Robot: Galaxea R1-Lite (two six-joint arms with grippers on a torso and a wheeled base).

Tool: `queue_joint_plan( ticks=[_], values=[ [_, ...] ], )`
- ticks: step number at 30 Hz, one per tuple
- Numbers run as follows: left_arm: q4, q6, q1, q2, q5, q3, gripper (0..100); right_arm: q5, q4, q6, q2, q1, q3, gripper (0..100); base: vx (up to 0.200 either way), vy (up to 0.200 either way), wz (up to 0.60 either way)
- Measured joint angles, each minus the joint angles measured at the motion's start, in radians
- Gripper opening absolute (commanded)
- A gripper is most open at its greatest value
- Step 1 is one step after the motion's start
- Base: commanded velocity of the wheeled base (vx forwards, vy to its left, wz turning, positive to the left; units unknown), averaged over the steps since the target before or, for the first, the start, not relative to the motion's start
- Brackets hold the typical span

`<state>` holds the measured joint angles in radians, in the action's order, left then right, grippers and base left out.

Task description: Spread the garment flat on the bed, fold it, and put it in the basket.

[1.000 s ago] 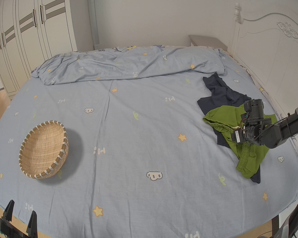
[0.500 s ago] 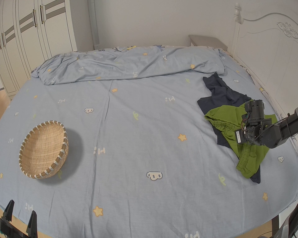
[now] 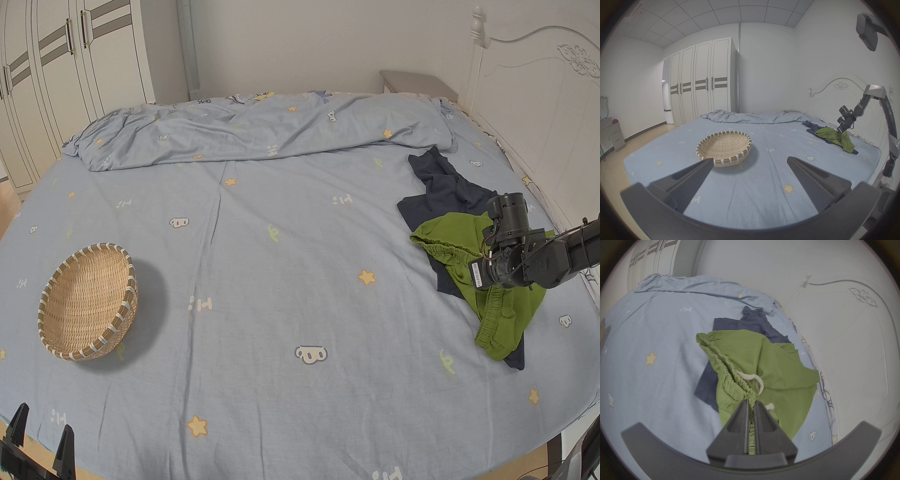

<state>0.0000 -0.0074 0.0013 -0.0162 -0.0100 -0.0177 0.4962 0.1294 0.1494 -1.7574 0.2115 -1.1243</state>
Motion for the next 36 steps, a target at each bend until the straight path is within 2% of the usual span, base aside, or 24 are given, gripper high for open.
queue_joint_plan(
  ticks=[4,9,12,22,28,31,36],
  values=[
    [0.000,0.000,0.000,0.000,0.000,0.000,100,-0.028,-0.171,-0.100,0.022,0.056,-0.080,0,0.000,0.000,0.00],
    [0.000,0.000,0.000,0.000,0.000,0.000,100,-0.093,-0.424,-0.237,0.047,0.176,-0.231,0,0.000,0.000,0.00],
    [0.000,0.000,0.000,0.000,0.000,0.000,100,-0.124,-0.528,-0.297,0.057,0.260,-0.335,0,0.000,0.000,0.00],
    [0.000,0.000,0.000,0.000,0.000,0.000,100,-0.165,-0.686,-0.470,0.015,0.570,-0.712,0,0.000,0.000,0.00],
    [0.000,0.000,0.000,0.000,0.000,0.000,100,-0.167,-0.723,-0.597,-0.044,0.749,-0.831,0,0.000,0.000,0.00],
    [0.000,0.000,0.000,0.000,0.000,0.000,100,-0.171,-0.730,-0.612,-0.070,0.778,-0.856,0,0.000,0.000,0.00],
    [0.000,0.000,0.000,0.000,0.000,0.000,100,-0.178,-0.736,-0.619,-0.116,0.756,-0.872,0,0.000,0.000,0.00]
  ],
)
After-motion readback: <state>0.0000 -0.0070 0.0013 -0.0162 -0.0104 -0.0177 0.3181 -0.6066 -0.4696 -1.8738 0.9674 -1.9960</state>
